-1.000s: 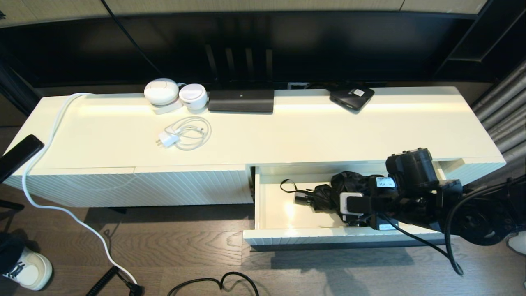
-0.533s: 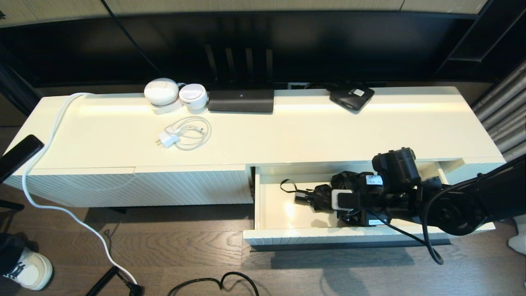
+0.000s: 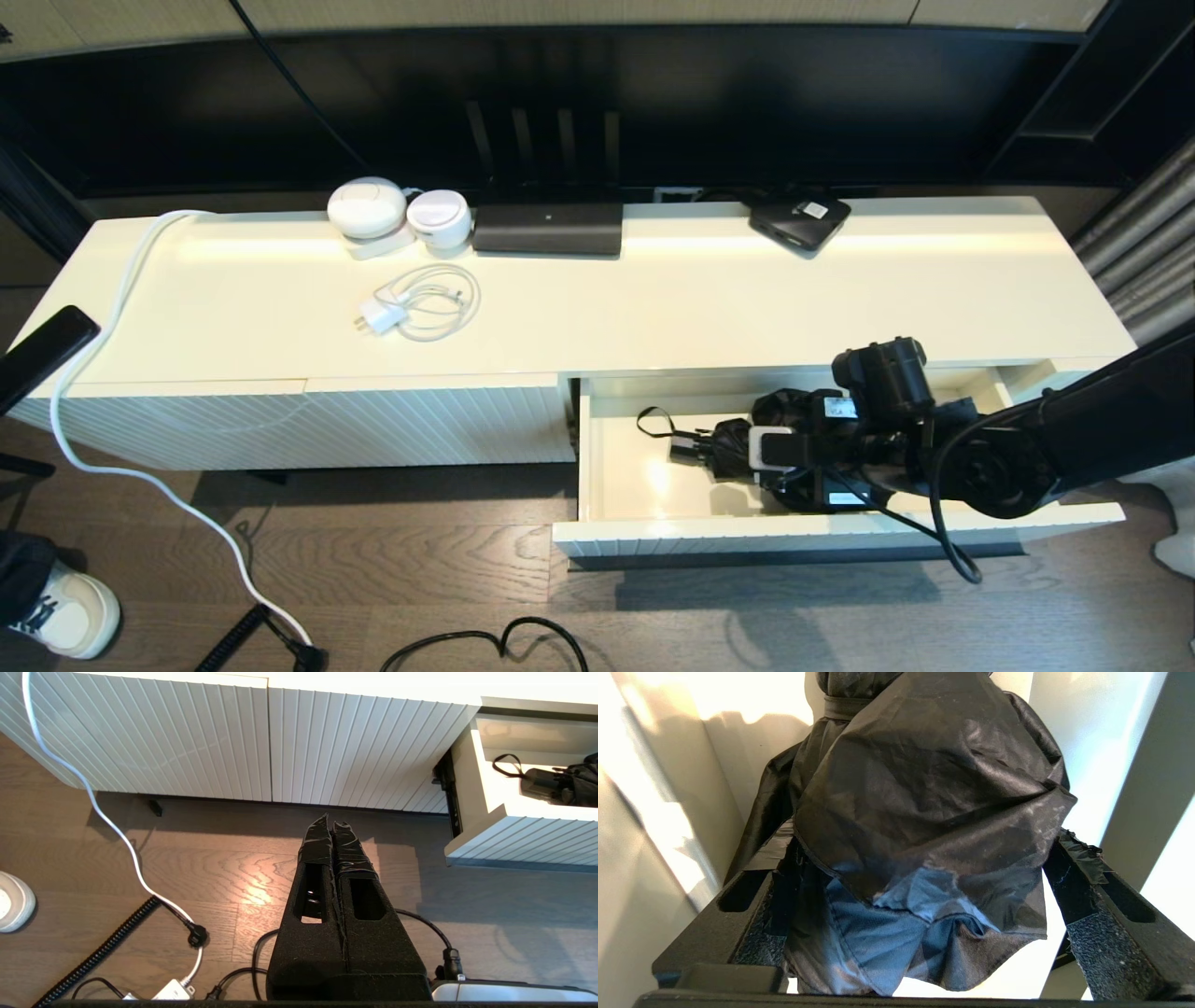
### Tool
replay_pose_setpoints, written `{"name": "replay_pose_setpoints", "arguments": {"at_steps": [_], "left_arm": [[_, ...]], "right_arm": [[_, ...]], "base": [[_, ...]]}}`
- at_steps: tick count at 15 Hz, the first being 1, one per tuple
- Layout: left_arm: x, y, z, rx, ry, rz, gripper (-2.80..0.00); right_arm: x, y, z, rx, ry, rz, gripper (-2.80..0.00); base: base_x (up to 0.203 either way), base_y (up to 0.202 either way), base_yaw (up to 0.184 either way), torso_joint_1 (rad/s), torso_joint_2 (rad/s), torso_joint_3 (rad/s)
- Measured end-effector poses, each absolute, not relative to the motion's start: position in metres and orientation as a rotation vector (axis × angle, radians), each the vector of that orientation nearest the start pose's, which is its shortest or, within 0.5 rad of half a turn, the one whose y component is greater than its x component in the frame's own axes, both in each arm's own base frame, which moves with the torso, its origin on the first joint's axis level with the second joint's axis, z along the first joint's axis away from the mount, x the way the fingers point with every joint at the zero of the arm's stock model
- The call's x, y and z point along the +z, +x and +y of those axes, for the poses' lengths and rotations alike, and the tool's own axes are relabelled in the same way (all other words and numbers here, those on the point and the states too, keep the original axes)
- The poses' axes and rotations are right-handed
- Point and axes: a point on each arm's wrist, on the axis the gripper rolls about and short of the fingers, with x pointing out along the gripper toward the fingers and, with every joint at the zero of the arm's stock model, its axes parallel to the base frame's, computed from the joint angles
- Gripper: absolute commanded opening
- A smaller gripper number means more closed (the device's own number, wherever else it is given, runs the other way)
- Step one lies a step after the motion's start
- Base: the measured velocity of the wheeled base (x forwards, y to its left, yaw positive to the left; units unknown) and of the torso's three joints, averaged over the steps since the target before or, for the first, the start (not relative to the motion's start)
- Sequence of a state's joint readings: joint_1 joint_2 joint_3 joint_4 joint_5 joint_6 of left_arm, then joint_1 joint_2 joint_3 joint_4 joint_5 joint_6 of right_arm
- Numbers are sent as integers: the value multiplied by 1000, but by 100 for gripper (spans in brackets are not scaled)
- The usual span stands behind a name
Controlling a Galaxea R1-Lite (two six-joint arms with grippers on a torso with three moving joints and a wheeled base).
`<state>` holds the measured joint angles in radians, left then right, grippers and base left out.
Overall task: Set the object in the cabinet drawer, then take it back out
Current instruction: Take the umbrella out of the drawer and put it on the table
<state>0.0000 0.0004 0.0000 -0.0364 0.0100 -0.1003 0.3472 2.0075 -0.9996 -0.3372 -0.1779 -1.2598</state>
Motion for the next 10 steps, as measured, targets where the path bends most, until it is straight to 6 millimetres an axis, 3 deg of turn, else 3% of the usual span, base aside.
{"name": "replay_pose_setpoints", "arguments": {"at_steps": [10], "left_arm": [[79, -23, 0, 9, -101, -36, -280]], "right_arm": [[91, 348, 121, 561, -1348, 497, 0]], "base": [[0, 0, 0, 0, 0, 0]]}}
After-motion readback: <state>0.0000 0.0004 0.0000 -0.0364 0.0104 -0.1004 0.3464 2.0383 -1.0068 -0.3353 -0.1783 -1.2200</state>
